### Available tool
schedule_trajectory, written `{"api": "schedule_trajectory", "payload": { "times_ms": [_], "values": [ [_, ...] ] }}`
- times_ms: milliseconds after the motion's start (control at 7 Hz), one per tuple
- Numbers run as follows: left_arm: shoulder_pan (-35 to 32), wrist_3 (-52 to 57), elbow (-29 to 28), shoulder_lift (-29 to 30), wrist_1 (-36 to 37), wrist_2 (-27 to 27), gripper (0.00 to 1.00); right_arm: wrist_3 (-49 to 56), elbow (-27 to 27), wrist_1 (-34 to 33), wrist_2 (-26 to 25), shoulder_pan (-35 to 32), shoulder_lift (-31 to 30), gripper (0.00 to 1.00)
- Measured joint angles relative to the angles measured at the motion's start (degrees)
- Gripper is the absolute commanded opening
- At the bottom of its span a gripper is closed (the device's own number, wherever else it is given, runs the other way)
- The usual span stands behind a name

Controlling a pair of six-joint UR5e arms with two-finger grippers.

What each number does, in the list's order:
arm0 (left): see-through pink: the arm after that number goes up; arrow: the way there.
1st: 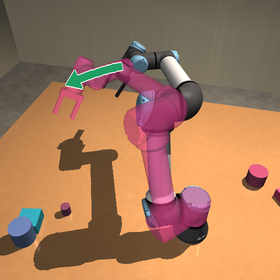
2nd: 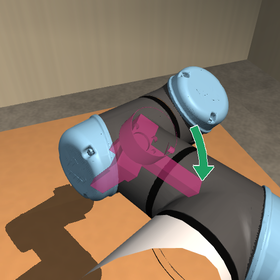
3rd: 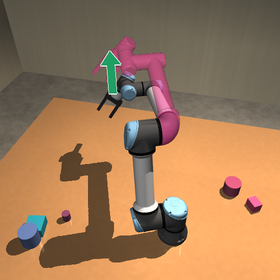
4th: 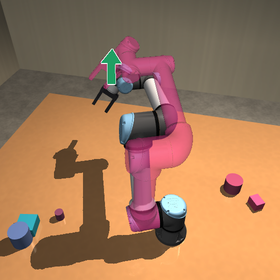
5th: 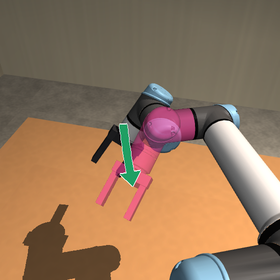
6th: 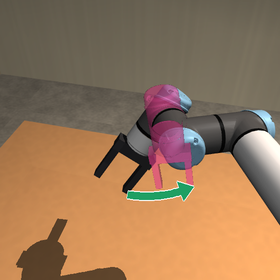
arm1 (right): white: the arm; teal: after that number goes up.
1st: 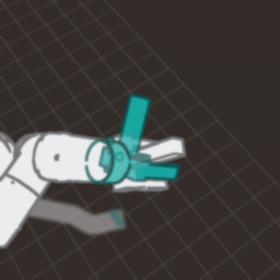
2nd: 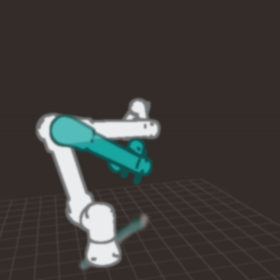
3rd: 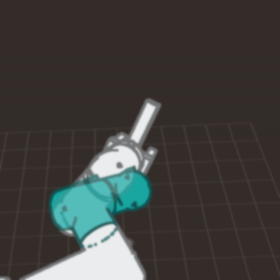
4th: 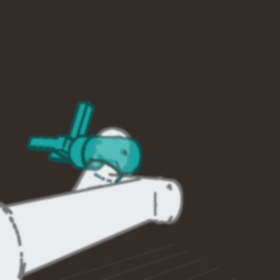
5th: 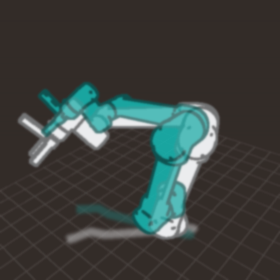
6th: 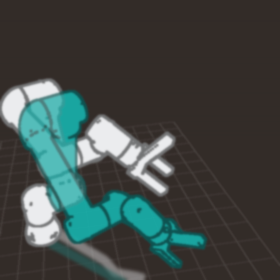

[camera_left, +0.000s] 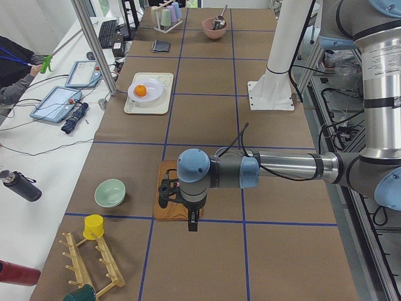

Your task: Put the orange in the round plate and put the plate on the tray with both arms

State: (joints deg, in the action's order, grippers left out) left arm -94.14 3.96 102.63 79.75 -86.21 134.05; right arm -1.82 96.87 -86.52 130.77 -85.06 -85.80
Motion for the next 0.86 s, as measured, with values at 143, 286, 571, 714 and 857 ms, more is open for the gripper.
{"api": "schedule_trajectory", "payload": {
  "times_ms": [143, 286, 571, 714, 857],
  "values": [
    [0.00, -0.06, -0.12, -0.02, -0.01, -0.01, 0.98, 3.58, 3.09, -3.22, -0.13, -0.29, -2.81, 1.00],
    [0.00, -0.08, -0.18, -0.03, -0.01, -0.01, 0.98, 7.58, 4.62, -7.30, -0.55, -0.26, -4.10, 1.00],
    [0.03, -0.09, -0.23, -0.03, -0.01, -0.01, 0.98, 10.51, 5.34, -11.42, -1.74, -0.10, -6.06, 1.00],
    [0.06, -0.10, -0.23, -0.04, -0.02, -0.01, 0.98, 10.81, 5.48, -11.63, -1.92, -0.16, -7.07, 1.00],
    [0.08, -0.12, -0.24, -0.04, -0.01, -0.01, 0.98, 10.87, 5.35, -11.68, -1.84, -0.27, -7.46, 1.00]
  ]
}}
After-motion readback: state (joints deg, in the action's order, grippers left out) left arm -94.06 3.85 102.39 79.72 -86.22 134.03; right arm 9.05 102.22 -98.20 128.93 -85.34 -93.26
